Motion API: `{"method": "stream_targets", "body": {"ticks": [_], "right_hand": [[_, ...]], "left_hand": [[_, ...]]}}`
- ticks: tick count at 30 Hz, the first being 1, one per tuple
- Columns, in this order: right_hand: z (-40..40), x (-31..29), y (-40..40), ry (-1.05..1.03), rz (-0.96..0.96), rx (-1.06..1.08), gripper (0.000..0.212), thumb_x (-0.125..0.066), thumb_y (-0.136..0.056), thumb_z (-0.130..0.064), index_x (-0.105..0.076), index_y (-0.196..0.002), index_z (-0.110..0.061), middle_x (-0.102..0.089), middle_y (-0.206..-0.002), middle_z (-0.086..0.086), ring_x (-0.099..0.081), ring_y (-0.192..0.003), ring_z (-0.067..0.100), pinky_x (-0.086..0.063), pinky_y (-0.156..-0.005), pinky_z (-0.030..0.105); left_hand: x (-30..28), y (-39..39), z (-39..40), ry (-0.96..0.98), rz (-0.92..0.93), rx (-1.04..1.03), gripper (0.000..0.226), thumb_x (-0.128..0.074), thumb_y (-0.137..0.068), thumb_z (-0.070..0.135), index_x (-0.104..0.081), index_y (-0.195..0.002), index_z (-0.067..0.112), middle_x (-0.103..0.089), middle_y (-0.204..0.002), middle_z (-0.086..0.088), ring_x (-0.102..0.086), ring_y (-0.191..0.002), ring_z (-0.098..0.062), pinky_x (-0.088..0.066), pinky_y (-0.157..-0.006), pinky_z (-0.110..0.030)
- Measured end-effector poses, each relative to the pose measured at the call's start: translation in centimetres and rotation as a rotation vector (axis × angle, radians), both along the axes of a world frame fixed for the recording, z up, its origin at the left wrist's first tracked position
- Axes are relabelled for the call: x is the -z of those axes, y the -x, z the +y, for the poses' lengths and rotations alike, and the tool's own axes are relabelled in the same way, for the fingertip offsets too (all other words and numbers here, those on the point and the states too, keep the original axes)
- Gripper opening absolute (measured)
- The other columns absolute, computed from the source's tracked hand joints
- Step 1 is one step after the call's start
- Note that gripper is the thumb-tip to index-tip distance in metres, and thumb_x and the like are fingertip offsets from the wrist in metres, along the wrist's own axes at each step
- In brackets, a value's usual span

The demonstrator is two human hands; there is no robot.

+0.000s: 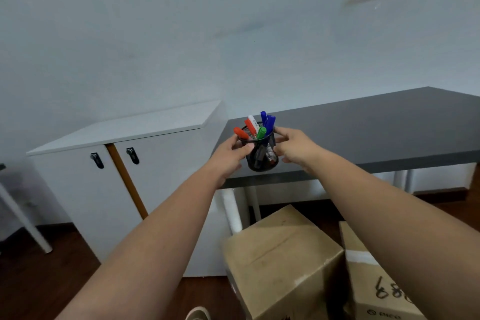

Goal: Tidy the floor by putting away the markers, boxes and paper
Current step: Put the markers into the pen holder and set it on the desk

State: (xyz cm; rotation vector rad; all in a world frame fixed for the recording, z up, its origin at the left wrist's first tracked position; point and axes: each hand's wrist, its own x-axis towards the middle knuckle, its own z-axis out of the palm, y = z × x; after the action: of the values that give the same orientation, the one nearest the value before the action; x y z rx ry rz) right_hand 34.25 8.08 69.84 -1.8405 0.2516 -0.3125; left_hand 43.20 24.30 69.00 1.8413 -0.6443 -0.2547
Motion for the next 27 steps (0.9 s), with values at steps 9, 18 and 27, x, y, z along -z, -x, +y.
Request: {"method": "stream_targets", "body": {"ticks": [9,18,27], "right_hand": [[2.5,4.1,-8.6,-0.111,0.051,0.020,0.074,-0.045,-0.084,0.012,-0.043,-0.145,-0.029,-0.061,-0.095,-0.007,-0.061,-0.083,0.015,-0.048,-0.062,0.023],[1.5,5.6,-12.9,-0.198,0.006,0.013,0.071,-0.046,-0.087,0.011,-0.039,-0.147,-0.026,-0.063,-0.102,0.004,-0.058,-0.082,0.018,-0.049,-0.064,0.025],[-0.2,7.8,-18.7,-0.307,-0.034,0.028,0.071,-0.046,-0.086,0.019,-0.045,-0.144,-0.023,-0.062,-0.122,0.006,-0.062,-0.106,0.018,-0.051,-0.090,0.030]], "left_hand": [[3.4,-7.5,2.8,0.074,0.044,-0.042,0.033,-0.059,-0.097,0.017,-0.058,-0.130,0.024,-0.064,-0.118,0.007,-0.058,-0.111,-0.010,-0.046,-0.091,-0.026],[4.1,-12.2,1.8,0.068,0.098,-0.003,0.040,-0.058,-0.098,0.020,-0.052,-0.135,0.034,-0.061,-0.112,0.020,-0.058,-0.109,-0.005,-0.046,-0.087,-0.029],[6.8,-18.4,-0.9,0.040,0.046,-0.096,0.061,-0.067,-0.092,0.018,-0.043,-0.147,0.028,-0.057,-0.139,0.002,-0.054,-0.127,-0.021,-0.041,-0.110,-0.047]]}}
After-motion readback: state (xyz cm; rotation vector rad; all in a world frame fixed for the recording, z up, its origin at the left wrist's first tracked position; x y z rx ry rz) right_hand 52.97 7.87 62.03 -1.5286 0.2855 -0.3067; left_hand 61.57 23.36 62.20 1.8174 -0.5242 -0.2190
